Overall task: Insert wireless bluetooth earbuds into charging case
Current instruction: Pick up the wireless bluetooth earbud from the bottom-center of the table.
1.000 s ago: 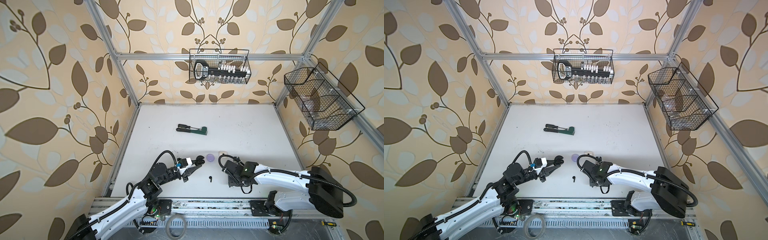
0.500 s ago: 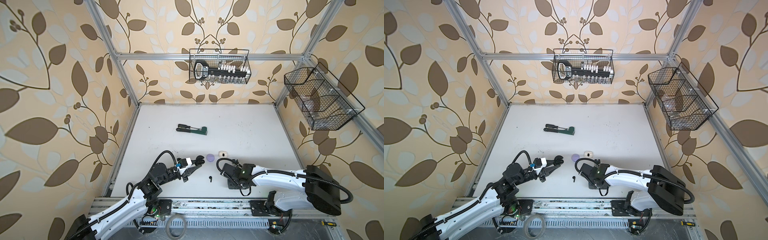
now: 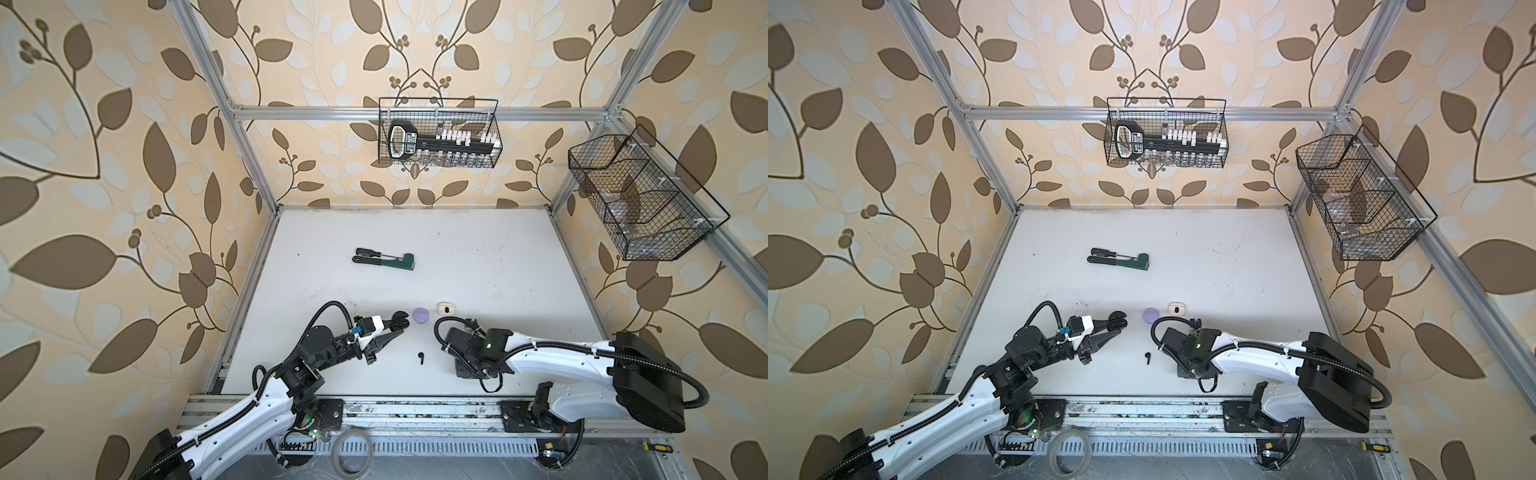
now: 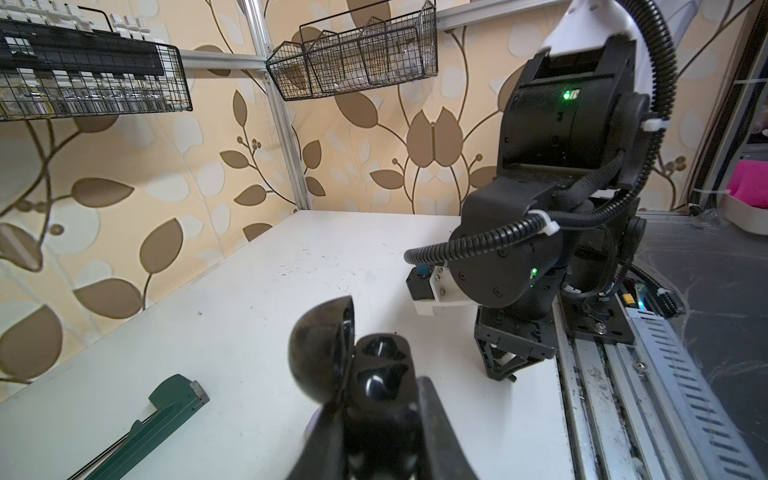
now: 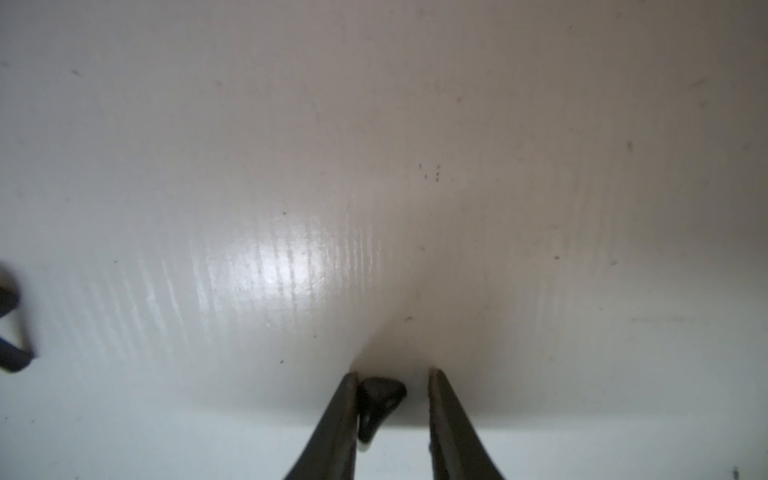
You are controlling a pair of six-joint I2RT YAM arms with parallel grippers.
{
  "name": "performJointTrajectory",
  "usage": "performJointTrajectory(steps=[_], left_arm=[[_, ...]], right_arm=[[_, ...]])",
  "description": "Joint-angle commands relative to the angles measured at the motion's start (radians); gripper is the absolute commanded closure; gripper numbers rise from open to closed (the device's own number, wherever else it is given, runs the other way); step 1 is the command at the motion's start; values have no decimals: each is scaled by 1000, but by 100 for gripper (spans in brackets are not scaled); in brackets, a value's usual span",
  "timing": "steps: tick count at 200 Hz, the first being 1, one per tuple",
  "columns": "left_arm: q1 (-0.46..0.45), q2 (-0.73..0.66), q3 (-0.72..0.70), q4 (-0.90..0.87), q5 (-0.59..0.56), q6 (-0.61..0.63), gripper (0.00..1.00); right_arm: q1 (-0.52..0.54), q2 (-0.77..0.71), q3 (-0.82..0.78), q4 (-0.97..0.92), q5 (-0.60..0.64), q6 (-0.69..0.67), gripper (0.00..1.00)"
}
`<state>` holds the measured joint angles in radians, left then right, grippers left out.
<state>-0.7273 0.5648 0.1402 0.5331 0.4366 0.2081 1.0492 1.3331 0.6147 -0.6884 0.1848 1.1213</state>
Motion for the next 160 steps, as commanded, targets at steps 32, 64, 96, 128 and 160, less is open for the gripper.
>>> performJointTrajectory(steps=[32,64,96,128,160], left_arm=[[-6,-8,-4,16,16,13,100],[-6,-3,-1,13,26,13,100],[-6,10,5,12,48,17,100],[-7,48,17,15,35,17,100],[-6,133,13,82,33,22,100]], right_arm=[[9,-3,-74,3,-21,52,80],[8,-14,-98,24,-26,64,84],[8,-38,-112,33,-11,84,84],[-2,-87,-67,30,54,84,84],[-21,-132,25,22,153,49,84]])
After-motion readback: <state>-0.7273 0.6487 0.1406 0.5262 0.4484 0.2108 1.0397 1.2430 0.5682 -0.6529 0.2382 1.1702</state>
